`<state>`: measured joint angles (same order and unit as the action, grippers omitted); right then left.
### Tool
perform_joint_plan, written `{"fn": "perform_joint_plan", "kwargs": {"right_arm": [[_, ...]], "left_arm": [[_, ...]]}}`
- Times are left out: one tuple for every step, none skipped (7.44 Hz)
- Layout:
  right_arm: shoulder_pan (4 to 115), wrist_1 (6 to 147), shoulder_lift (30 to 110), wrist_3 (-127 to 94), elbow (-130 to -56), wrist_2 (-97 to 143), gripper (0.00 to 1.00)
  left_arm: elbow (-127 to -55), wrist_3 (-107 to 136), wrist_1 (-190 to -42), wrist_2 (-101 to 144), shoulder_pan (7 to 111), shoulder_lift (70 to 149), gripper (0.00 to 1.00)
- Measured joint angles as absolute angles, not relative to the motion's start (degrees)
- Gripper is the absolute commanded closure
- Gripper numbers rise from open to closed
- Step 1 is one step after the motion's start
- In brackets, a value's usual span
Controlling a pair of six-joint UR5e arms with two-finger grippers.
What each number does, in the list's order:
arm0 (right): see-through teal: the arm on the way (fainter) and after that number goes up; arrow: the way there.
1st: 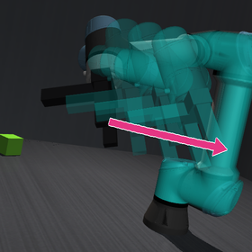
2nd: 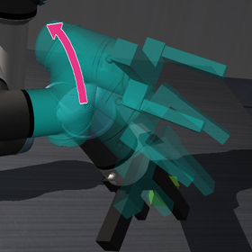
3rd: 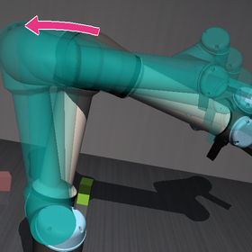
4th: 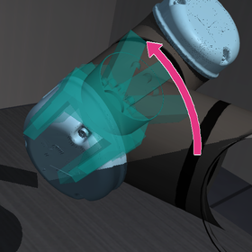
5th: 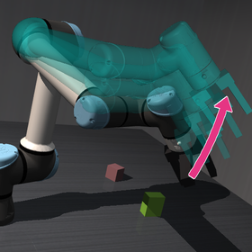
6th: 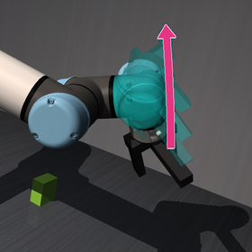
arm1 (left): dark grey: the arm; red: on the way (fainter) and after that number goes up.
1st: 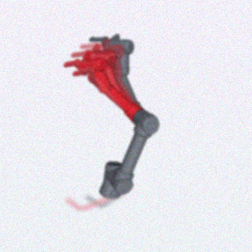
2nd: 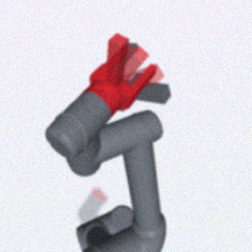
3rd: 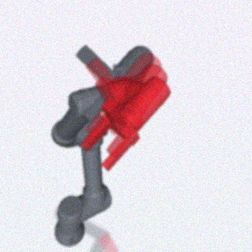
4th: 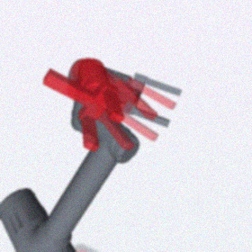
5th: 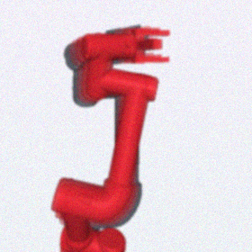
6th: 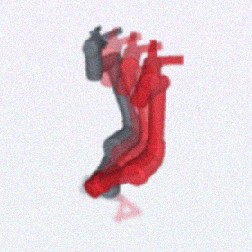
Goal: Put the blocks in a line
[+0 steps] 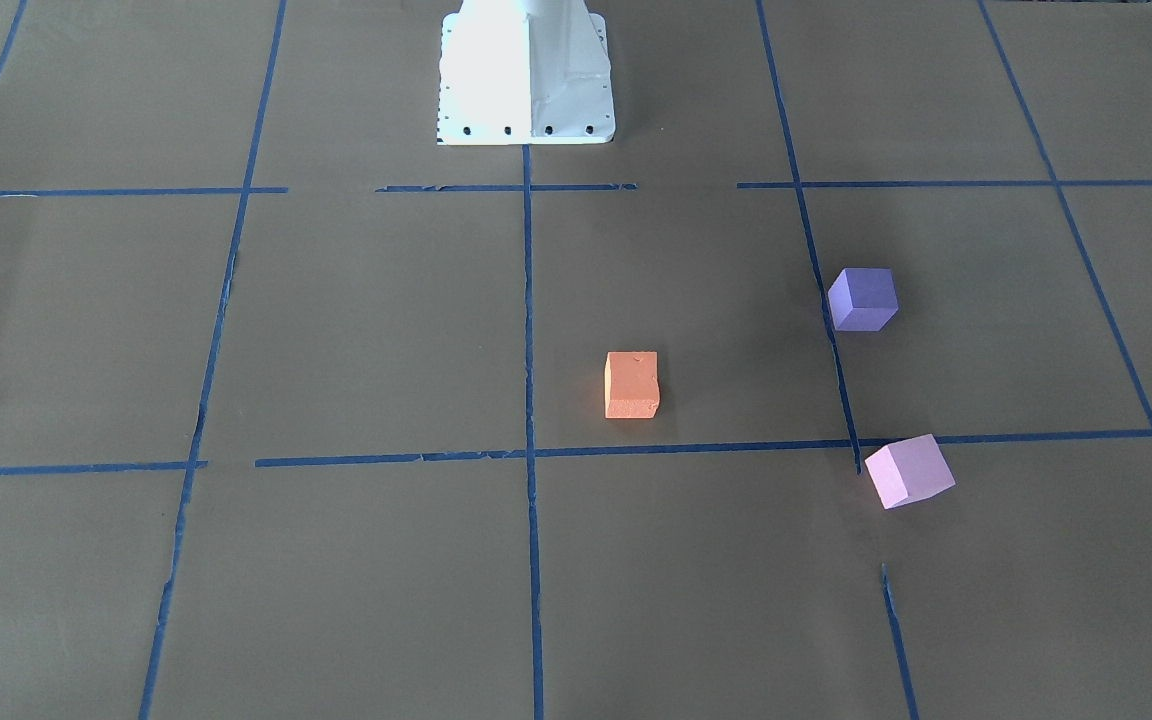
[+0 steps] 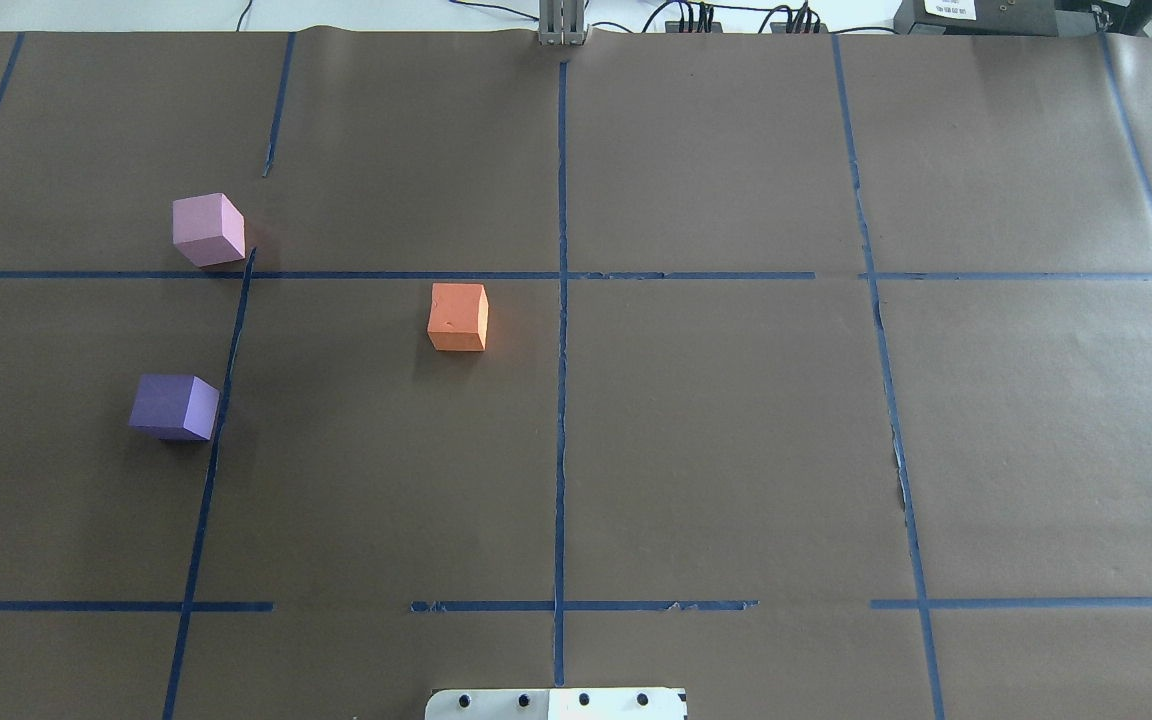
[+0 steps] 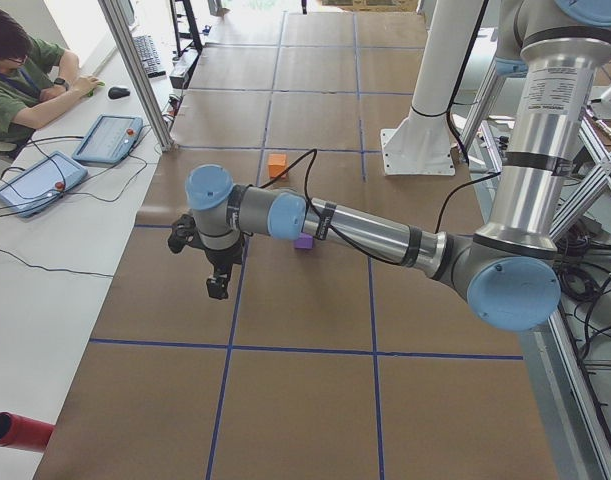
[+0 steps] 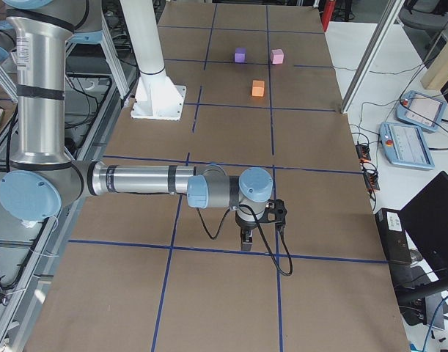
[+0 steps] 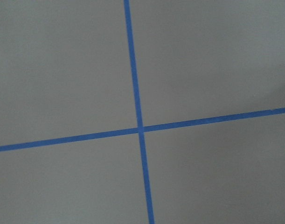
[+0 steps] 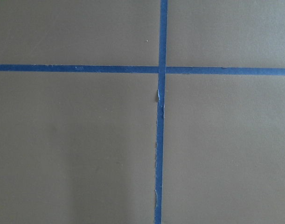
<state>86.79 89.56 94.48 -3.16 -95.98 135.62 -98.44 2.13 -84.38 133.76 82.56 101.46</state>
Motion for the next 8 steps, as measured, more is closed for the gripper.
{"fn": "perform_joint_plan", "kwargs": {"right_arm": [[86.8, 89.6, 94.5, -3.2, -96.0, 135.6, 0.00], [86.8, 89.6, 94.5, -3.2, -96.0, 135.6, 0.00], [86.8, 89.6, 94.5, -3.2, -96.0, 135.6, 0.00], [86.8, 89.6, 94.5, -3.2, -96.0, 135.6, 0.00], [86.8, 89.6, 94.5, -3.2, -96.0, 135.6, 0.00], [86.8, 89.6, 94.5, -3.2, -96.0, 135.6, 0.00], [86.8, 89.6, 94.5, -3.2, -96.0, 135.6, 0.00], [86.8, 89.6, 94.5, -3.2, -96.0, 135.6, 0.00]], "left_arm": [[-100.4, 8.4, -84.3, 133.5, 78.3, 104.4, 0.00], [-102.1, 15.8, -84.0, 132.9, 73.7, 107.6, 0.00], [-103.3, 21.3, -83.0, 131.7, 69.4, 111.4, 0.00], [-103.7, 25.1, -81.5, 130.6, 65.9, 115.3, 0.00], [-103.9, 29.4, -80.9, 130.2, 63.8, 118.0, 0.00], [-103.9, 34.6, -80.7, 129.9, 61.6, 120.1, 0.00], [-103.8, 39.5, -80.6, 129.1, 58.7, 122.2, 0.00], [-103.6, 44.0, -80.6, 127.3, 55.6, 124.3, 0.00]]}}
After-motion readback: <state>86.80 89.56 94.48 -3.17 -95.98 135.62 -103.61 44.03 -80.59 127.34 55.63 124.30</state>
